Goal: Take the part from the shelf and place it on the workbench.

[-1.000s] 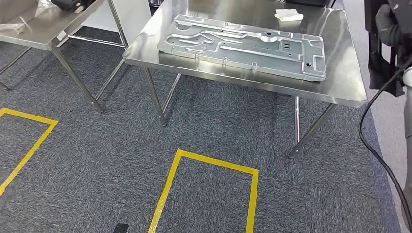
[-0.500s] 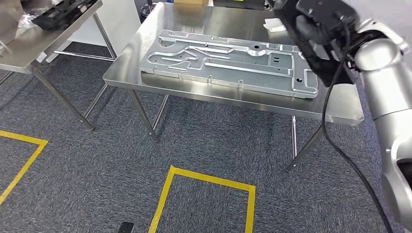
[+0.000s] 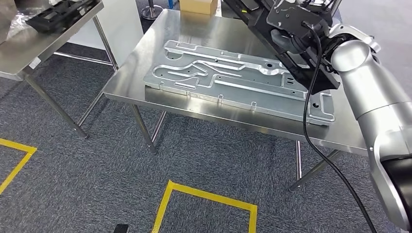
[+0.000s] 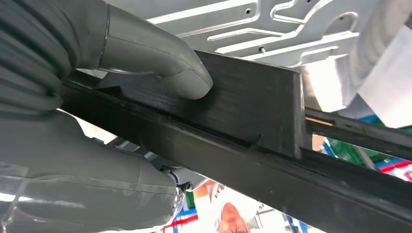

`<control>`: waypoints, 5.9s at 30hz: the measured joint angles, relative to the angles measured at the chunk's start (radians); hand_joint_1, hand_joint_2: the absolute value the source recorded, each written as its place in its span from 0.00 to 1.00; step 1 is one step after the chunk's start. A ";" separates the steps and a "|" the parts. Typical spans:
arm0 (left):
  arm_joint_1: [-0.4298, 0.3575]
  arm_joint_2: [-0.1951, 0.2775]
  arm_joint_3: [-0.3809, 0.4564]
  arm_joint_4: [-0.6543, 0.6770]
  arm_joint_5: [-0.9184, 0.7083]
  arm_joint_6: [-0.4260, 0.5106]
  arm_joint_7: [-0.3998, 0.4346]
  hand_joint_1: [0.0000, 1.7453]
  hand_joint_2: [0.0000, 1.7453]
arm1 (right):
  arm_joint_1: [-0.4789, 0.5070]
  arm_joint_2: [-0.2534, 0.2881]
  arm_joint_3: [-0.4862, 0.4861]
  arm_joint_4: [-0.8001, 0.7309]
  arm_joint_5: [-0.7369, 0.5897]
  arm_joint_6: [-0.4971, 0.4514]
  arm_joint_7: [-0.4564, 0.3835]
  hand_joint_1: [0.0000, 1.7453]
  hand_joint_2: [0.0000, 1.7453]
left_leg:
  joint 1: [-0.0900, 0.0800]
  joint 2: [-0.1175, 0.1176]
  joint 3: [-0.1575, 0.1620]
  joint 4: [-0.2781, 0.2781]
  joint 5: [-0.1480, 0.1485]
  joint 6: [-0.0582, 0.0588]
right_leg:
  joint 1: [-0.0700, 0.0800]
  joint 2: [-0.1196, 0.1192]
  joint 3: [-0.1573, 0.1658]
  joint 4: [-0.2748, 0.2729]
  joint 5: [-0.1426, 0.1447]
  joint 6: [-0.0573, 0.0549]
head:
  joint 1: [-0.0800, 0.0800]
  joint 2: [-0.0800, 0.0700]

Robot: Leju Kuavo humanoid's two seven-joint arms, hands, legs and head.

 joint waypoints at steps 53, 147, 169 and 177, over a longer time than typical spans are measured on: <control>-0.012 -0.005 0.042 0.005 -0.011 -0.024 0.001 0.00 1.00 | 0.104 -0.011 0.056 0.144 0.182 -0.029 -0.025 1.00 1.00 | 0.021 -0.014 -0.135 0.014 0.107 -0.048 | 0.000 0.007 0.218 -0.315 0.083 -0.004 | 0.004 0.000; 0.007 -0.044 0.223 0.002 -0.054 -0.014 -0.035 0.00 0.00 | 1.727 0.055 -1.053 -1.462 -0.422 -0.226 -0.605 0.00 0.00 | 0.031 -0.013 -0.084 0.036 0.056 -0.080 | -0.031 0.008 0.153 -0.247 0.107 0.009 | 0.004 0.000; -0.002 -0.053 0.215 0.002 -0.123 -0.015 -0.034 0.00 0.00 | 1.646 0.355 -1.624 -1.383 -0.312 0.057 -0.449 0.00 0.00 | 0.003 0.014 0.021 -0.006 -0.015 -0.005 | -0.002 -0.003 0.001 -0.004 0.014 0.011 | 0.004 0.000; -0.004 -0.042 0.218 0.002 -0.115 -0.030 -0.037 0.00 0.00 | 1.500 0.290 -1.811 -0.965 0.038 -0.060 -0.506 0.00 0.00 | 0.003 -0.039 -0.058 0.019 0.052 -0.039 | -0.004 0.037 0.211 -0.293 0.098 -0.010 | 0.002 0.000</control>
